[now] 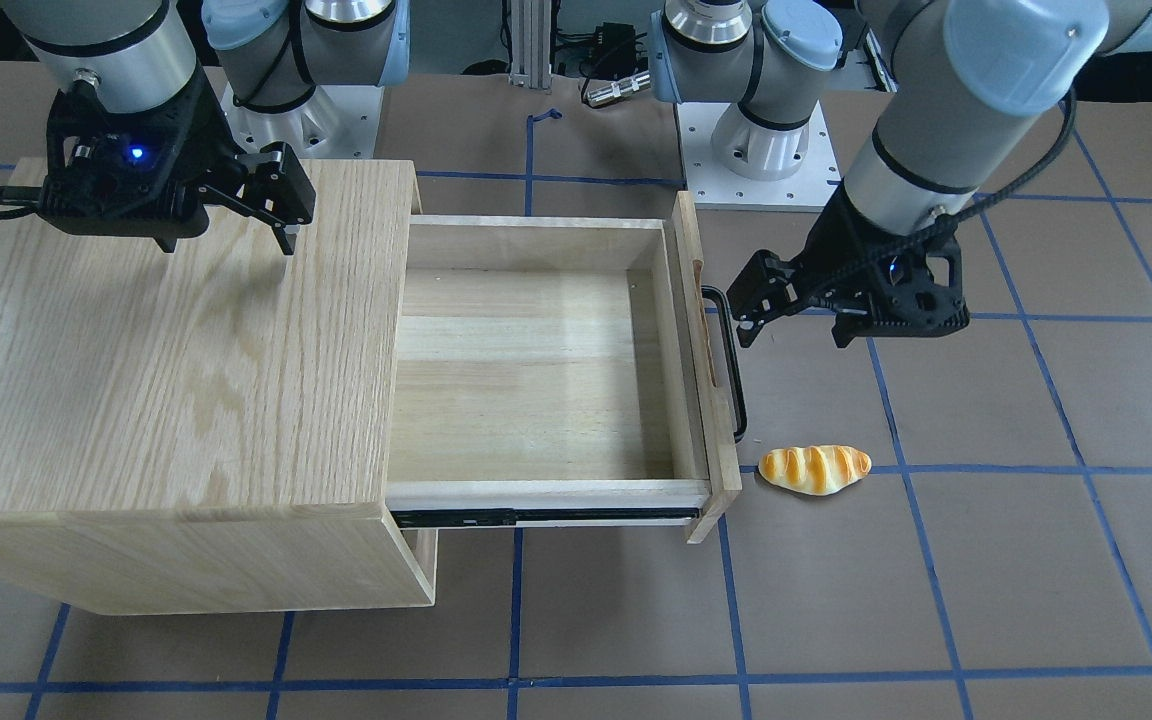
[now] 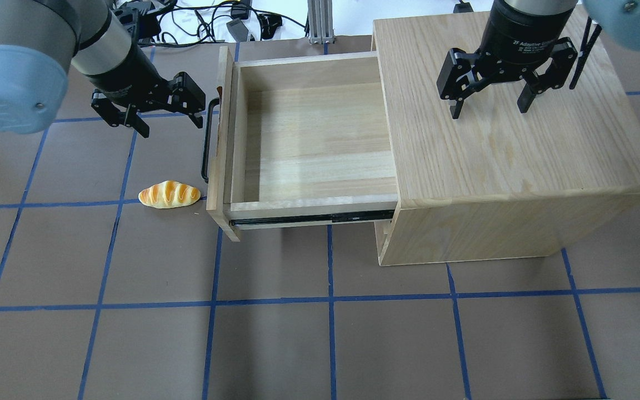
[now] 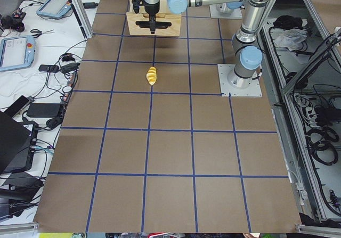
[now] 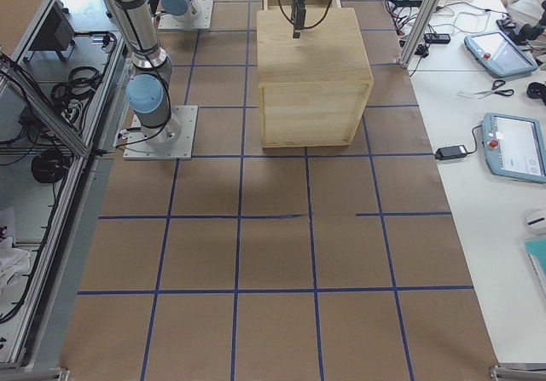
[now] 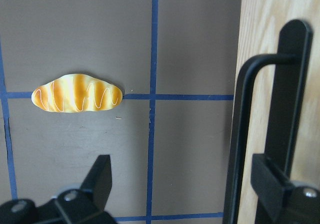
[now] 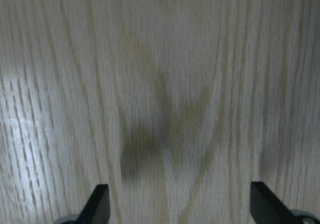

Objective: Open upper drawer

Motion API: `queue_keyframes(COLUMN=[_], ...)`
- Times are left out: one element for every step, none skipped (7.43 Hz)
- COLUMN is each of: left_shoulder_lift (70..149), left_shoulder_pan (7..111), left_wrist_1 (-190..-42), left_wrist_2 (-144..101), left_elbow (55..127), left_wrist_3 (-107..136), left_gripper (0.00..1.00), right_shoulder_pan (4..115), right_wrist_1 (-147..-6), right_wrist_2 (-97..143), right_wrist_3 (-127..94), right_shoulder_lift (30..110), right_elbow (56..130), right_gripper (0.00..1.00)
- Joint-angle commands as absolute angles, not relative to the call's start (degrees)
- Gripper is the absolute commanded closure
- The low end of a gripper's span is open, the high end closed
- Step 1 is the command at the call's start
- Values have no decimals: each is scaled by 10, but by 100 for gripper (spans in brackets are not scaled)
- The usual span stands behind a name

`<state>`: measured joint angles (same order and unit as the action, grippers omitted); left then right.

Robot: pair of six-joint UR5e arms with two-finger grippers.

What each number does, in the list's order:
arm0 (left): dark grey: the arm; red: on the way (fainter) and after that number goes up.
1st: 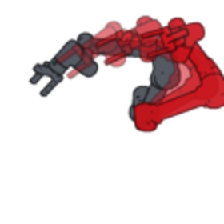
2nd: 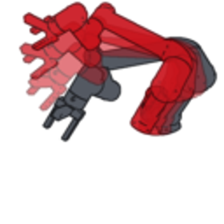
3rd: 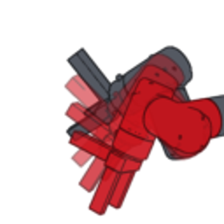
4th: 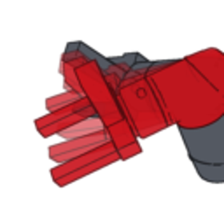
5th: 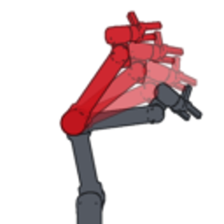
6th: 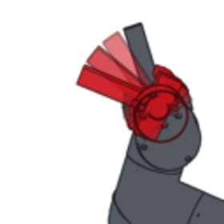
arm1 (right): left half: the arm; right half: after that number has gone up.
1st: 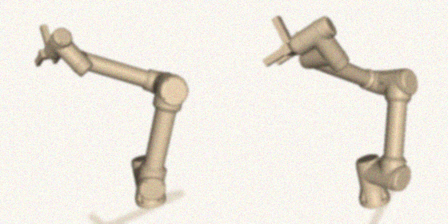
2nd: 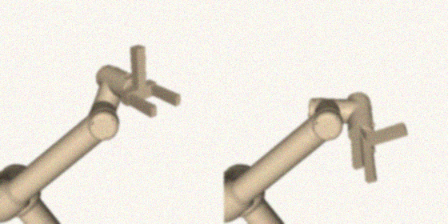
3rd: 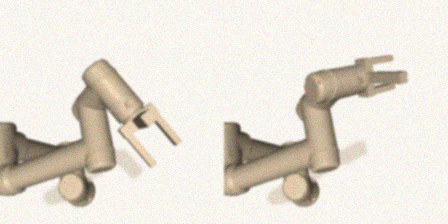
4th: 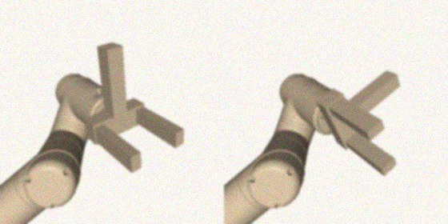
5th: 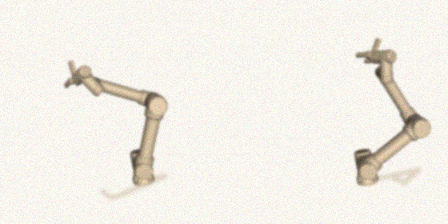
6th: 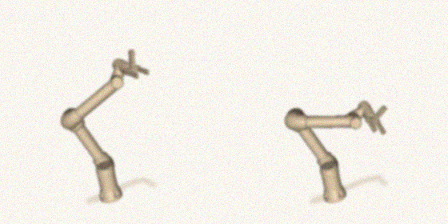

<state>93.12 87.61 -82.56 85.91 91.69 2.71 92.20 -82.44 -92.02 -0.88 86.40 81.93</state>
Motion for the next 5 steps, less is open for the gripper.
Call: queue_keyframes(left_shoulder_lift=[880, 864, 856, 863, 864], left_shoulder_pan=[882, 882, 882, 882, 882], left_wrist_1=[-894, -902, -902, -897, -894], left_wrist_2=[911, 910, 911, 907, 907], left_elbow=[906, 906, 913, 910, 910], left_wrist_3=[34, 34, 32, 32, 29], left_gripper=[0, 0, 0, 0, 0], right_shoulder_pan=[922, 922, 922, 922, 922], right_wrist_1=[-824, -824, -824, -824, -824], right_wrist_2=[-920, -920, -920, -920, -920], right_wrist_3=[-9, -9, -9, -9, -9], right_shoulder_lift=[864, 864, 864, 864, 864], right_elbow=[820, 819, 819, 819, 820], right_gripper=[0, 0, 0, 0, 0])
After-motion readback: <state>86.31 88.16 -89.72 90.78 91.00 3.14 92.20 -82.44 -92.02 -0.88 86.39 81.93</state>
